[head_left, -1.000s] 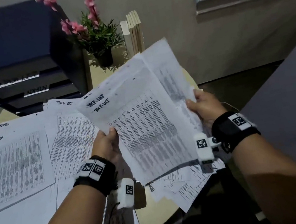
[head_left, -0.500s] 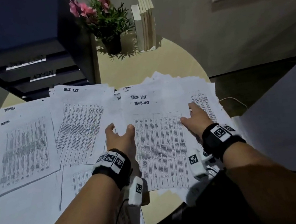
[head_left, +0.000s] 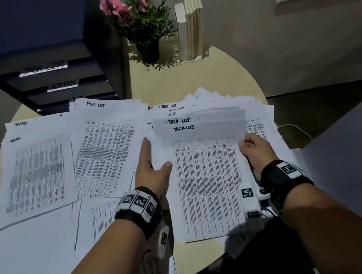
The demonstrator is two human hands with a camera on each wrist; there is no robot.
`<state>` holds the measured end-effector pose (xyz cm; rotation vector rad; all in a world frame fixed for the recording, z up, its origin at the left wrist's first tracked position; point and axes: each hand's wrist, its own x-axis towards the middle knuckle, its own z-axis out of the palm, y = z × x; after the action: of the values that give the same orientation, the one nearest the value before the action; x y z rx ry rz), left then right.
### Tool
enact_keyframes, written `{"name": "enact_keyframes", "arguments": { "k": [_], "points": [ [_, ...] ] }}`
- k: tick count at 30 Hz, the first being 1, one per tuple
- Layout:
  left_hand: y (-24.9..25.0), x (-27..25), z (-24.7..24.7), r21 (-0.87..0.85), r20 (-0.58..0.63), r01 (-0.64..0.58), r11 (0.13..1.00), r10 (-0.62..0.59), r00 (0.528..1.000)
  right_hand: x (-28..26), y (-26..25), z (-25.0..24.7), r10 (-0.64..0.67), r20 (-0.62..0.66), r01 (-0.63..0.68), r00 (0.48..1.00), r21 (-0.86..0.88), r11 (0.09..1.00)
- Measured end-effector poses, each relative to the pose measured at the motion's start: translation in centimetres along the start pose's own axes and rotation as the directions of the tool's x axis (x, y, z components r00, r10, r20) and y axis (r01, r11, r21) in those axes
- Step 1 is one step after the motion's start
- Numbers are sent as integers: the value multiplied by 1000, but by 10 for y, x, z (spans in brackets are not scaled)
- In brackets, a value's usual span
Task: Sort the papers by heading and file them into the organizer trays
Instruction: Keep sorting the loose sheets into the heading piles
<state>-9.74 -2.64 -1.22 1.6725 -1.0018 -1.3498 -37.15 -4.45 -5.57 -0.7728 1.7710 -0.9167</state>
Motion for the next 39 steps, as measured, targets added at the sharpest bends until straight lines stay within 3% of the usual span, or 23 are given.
{"name": "enact_keyframes", "arguments": {
  "k": [2, 5, 9, 12, 15, 21, 24, 29, 31, 36, 39],
  "points": [
    [3, -2, -1, -25, 4, 31, 999, -31, 1000, 0, -5, 4, 4, 108, -12, 994, 76, 997],
    [5, -6, -6, -94, -91, 76, 993, -85, 992, -5, -16, 13, -20, 232, 39, 972, -77, 996],
    [11, -13, -23, -334, -129, 152, 930, -205, 970, -21, -39, 35, -119, 112, 128, 987, -75, 989],
    [7, -19, -44, -183, -106, 169, 969, -190, 976, -31, -51, 54, -180, 109, 185, 978, -43, 982],
    [0, -23, -75, -78, -212, 123, 989, -137, 968, -39, -51, 77, -170, 154, 173, 973, -4, 985],
    [-13, -17, -155, -58, -290, 129, 990, -141, 947, -69, -53, 135, -132, 130, 117, 983, 118, 986],
    [-21, -16, -201, -48, -315, 115, 992, -124, 941, -87, -52, 166, -53, 134, 25, 990, 208, 978],
    [-35, -16, -271, -58, -273, 88, 994, -101, 957, -124, -42, 224, -14, 220, -34, 975, 213, 977],
    [-41, -16, -292, -37, -257, 88, 995, -95, 962, -140, -37, 245, -32, 218, -14, 975, 206, 978],
    [-50, -20, -331, 79, -296, 47, 996, -21, 955, -163, -31, 271, -123, 49, 109, 991, 220, 969],
    [-54, -22, -343, 132, -292, 40, 990, 1, 956, -167, -32, 270, -138, 84, 110, 987, 270, 957]
  ]
}}
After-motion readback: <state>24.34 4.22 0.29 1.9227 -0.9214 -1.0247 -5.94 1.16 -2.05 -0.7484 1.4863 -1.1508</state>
